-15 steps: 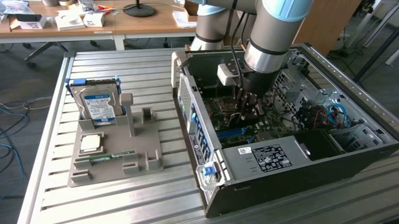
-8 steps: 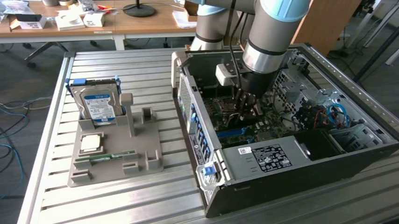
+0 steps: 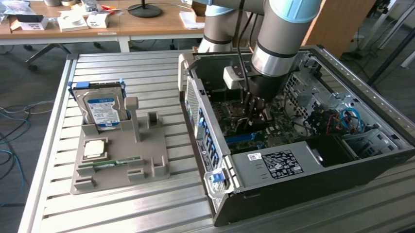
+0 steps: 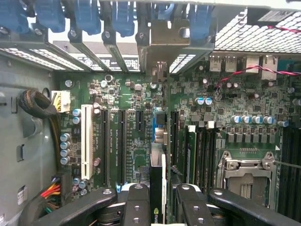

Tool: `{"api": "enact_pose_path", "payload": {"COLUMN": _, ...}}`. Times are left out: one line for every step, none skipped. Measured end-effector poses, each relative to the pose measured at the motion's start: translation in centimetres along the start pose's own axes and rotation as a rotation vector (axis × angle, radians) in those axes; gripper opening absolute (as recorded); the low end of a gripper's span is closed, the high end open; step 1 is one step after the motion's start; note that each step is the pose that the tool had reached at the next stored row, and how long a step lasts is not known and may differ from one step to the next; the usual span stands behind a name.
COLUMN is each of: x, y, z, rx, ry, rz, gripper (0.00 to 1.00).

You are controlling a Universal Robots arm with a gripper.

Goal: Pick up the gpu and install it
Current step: 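Insert the gpu into the slot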

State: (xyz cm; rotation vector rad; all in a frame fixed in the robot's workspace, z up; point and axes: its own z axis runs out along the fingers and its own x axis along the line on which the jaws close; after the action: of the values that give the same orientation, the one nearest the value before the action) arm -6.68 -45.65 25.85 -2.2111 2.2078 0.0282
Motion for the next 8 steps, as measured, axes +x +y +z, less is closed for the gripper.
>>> {"api": "enact_pose_path", "payload": {"x": 0.0, "y": 0.07, "z": 0.0, "rx": 0.0, "ry": 0.0, "rz": 0.0, "gripper": 0.26}}
{"api": "enact_pose_path", "payload": {"x": 0.0, "y": 0.14, "z": -0.01, "rx": -0.0001, "ry": 0.0001, "rz": 0.0, "gripper": 0.26}}
{"api": "enact_pose_path", "payload": {"x": 0.0, "y": 0.17, "z": -0.01, "rx": -0.0002, "ry": 0.0002, "rz": 0.001, "gripper": 0.26}}
{"api": "enact_pose_path", "payload": {"x": 0.0, "y": 0.17, "z": 0.0, "rx": -0.0002, "ry": 0.0003, "rz": 0.002, "gripper": 0.26}}
{"api": "enact_pose_path", "payload": {"x": 0.01, "y": 0.17, "z": 0.0, "rx": -0.0001, "ry": 0.0003, "rz": 0.006, "gripper": 0.26}}
{"api": "enact_pose_path", "payload": {"x": 0.01, "y": 0.17, "z": 0.0, "rx": 0.0, "ry": 0.0003, "rz": 0.011, "gripper": 0.26}}
{"api": "enact_pose_path", "payload": {"x": 0.01, "y": 0.17, "z": 0.0, "rx": 0.0001, "ry": 0.0004, "rz": 0.016, "gripper": 0.26}}
{"api": "enact_pose_path", "payload": {"x": 0.01, "y": 0.17, "z": 0.0, "rx": 0.0002, "ry": 0.0005, "rz": 0.021, "gripper": 0.26}}
